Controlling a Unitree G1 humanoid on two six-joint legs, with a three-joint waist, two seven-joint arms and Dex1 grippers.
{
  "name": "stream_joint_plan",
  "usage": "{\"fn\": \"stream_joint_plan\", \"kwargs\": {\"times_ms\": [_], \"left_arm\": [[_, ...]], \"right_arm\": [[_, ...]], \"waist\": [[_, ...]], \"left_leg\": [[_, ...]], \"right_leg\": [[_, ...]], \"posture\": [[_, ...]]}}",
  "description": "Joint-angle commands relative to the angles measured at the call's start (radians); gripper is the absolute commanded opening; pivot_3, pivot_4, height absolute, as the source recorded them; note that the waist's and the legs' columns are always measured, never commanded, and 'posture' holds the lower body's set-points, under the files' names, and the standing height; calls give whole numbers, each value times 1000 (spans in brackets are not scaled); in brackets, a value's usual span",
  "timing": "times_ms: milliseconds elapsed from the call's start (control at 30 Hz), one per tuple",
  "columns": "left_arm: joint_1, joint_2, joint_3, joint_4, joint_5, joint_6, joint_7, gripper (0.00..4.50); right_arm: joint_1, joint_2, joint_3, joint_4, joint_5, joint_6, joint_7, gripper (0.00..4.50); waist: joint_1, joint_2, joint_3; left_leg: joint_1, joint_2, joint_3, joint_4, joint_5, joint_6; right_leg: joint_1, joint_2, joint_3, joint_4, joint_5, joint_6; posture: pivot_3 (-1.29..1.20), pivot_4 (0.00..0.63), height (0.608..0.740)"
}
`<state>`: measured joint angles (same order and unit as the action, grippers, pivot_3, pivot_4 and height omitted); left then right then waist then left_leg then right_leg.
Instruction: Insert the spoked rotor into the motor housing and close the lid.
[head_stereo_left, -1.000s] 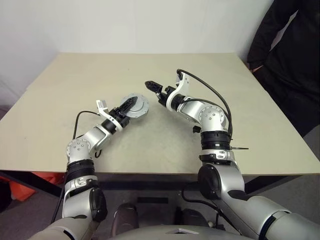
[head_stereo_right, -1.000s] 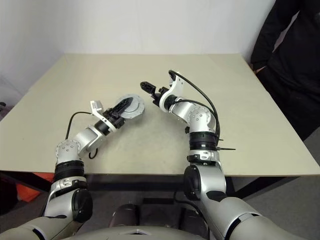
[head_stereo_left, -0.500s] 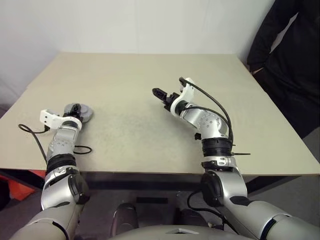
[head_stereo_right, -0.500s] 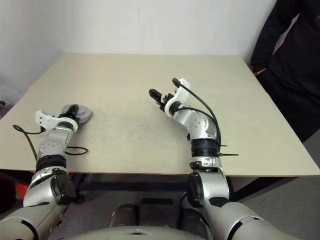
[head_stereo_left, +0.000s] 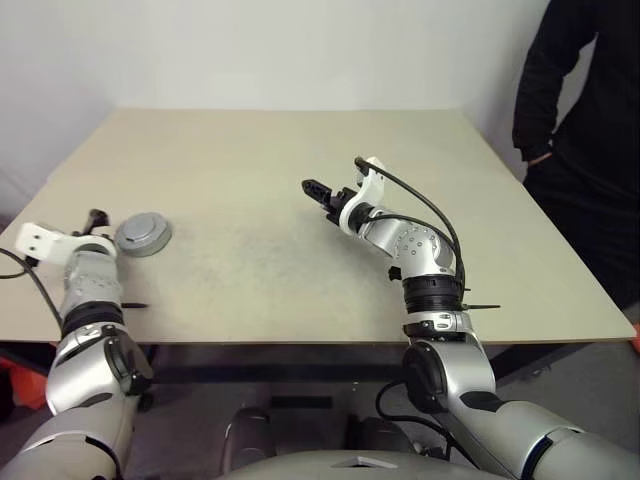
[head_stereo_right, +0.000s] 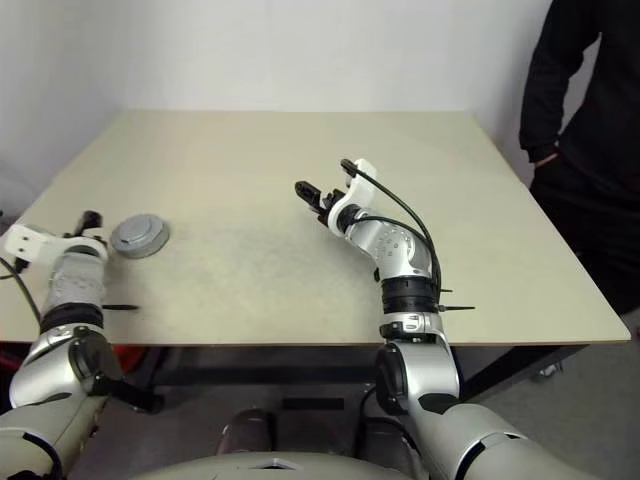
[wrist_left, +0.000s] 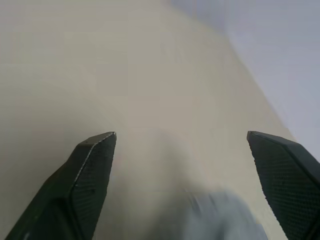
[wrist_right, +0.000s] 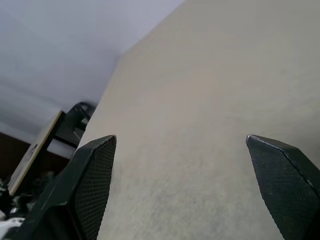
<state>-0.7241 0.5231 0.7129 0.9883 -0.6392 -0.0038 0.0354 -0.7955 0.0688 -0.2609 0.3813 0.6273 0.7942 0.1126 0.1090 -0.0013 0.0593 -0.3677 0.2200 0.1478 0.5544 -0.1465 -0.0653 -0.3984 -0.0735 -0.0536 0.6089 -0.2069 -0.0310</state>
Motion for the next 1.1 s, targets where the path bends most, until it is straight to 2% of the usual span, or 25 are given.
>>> {"fn": "stream_joint_plan", "kwargs": {"times_ms": [33,133,200,233,333,400,567,667,800,1100], "left_arm": [[-71,29,-58,-6,76,-93,-42,4469],[-99,-6,-148,-51,149,-156,-144,4469],[-91,-68,-251,-158,143,-89,-341,4469],[-65,-100,-321,-246,128,-23,-457,4469],[9,-162,-478,-446,115,113,-658,4469],[51,-176,-589,-521,158,157,-760,4469],[136,-180,-763,-597,266,153,-890,4469],[164,-186,-797,-596,308,124,-916,4469],[163,-205,-798,-573,337,102,-909,4469],[158,-219,-800,-584,359,111,-907,4469]], "right_arm": [[-7,-16,59,-63,-33,-38,58,4305],[48,-92,207,-146,-201,-201,126,4305],[91,-176,317,-183,-348,-339,156,4305],[109,-213,346,-193,-380,-350,177,4305],[144,-283,352,-201,-398,-289,205,4305],[181,-357,366,-218,-454,-280,216,4305],[263,-509,341,-339,-514,-308,249,4305],[316,-564,307,-417,-501,-293,278,4305],[395,-621,286,-508,-439,-212,385,4305],[384,-565,321,-524,-478,-196,362,4305]], "waist": [[12,0,0],[31,0,0],[49,-1,0],[56,-1,0],[55,-1,1],[43,-1,1],[20,1,2],[13,2,2],[16,2,2],[16,3,2]], "left_leg": [[0,0,0,0,0,0],[-1,0,0,1,0,0],[-1,0,0,3,-1,1],[-1,0,0,5,-1,2],[-2,-3,1,9,-3,4],[-1,-6,2,10,-3,6],[0,-4,2,10,-4,6],[-1,0,2,10,-3,6],[0,0,2,11,-5,9],[3,1,2,16,-6,11]], "right_leg": [[0,0,0,0,0,0],[0,-1,0,0,-1,1],[1,-1,0,0,-1,2],[3,-3,-1,0,-1,2],[4,-8,0,0,1,1],[4,-9,0,1,2,1],[2,-5,2,3,2,0],[-1,-1,2,4,1,-1],[1,0,2,5,1,-1],[5,-1,2,6,-2,3]], "posture": [[0,0,740],[0,0,740],[0,0,740],[0,0,740],[0,0,740],[0,0,740],[0,0,740],[0,0,740],[0,0,740],[0,0,740]]}}
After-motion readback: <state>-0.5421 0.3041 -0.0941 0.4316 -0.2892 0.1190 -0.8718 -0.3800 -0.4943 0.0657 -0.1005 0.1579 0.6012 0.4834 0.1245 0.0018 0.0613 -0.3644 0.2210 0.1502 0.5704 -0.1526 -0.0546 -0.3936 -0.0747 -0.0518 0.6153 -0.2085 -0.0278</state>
